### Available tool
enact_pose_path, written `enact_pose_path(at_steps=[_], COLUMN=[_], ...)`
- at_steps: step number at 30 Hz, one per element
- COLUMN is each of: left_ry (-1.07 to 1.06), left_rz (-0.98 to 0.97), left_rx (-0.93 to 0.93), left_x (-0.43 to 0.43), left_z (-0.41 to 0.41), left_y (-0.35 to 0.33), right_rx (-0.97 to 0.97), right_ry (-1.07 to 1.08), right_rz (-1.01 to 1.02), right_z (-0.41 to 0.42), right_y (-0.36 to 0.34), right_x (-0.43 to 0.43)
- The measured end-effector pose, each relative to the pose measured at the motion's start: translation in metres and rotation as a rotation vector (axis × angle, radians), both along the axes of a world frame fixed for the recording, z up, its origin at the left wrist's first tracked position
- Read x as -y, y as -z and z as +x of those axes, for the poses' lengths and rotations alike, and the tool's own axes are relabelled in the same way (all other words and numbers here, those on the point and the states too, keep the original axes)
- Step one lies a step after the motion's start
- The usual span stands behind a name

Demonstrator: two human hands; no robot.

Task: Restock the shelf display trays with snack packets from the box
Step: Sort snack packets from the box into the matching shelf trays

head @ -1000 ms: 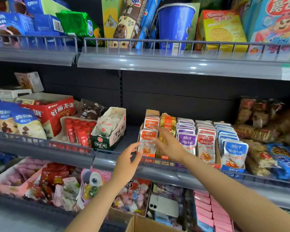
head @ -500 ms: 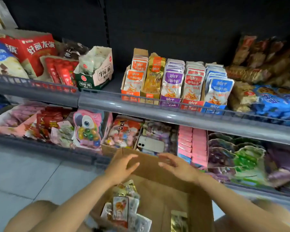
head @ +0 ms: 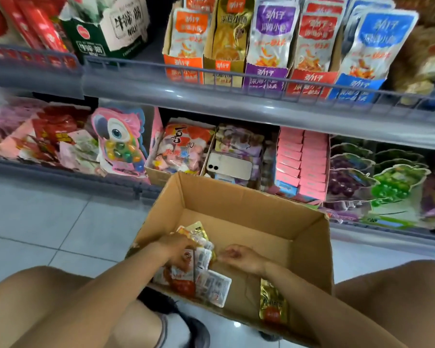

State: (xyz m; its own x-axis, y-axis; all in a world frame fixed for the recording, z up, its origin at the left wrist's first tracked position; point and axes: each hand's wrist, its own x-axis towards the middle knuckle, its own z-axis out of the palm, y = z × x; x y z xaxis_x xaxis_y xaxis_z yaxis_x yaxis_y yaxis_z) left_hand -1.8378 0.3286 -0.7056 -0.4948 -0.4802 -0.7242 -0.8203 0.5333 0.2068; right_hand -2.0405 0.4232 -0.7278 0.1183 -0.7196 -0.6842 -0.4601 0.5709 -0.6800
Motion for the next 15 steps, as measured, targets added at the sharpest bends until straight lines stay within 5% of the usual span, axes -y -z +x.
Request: enact_pose_path(at_steps=[9, 15], left_ry=[0.076, -0.136], left_rz=[0.004, 0.083], left_rx=[0.016, -0.175], left_x=[-0.003, 0.005], left_z=[-0.010, -0.005], left_y=[0.024, 0.014], right_rx=[0.107, 0.173], right_ry=[-0.095, 0.053], right_rz=[0.099, 0.034], right_z=[0.029, 0.024], right_y=[0.038, 0.024], right_x=[-0.019, -0.014])
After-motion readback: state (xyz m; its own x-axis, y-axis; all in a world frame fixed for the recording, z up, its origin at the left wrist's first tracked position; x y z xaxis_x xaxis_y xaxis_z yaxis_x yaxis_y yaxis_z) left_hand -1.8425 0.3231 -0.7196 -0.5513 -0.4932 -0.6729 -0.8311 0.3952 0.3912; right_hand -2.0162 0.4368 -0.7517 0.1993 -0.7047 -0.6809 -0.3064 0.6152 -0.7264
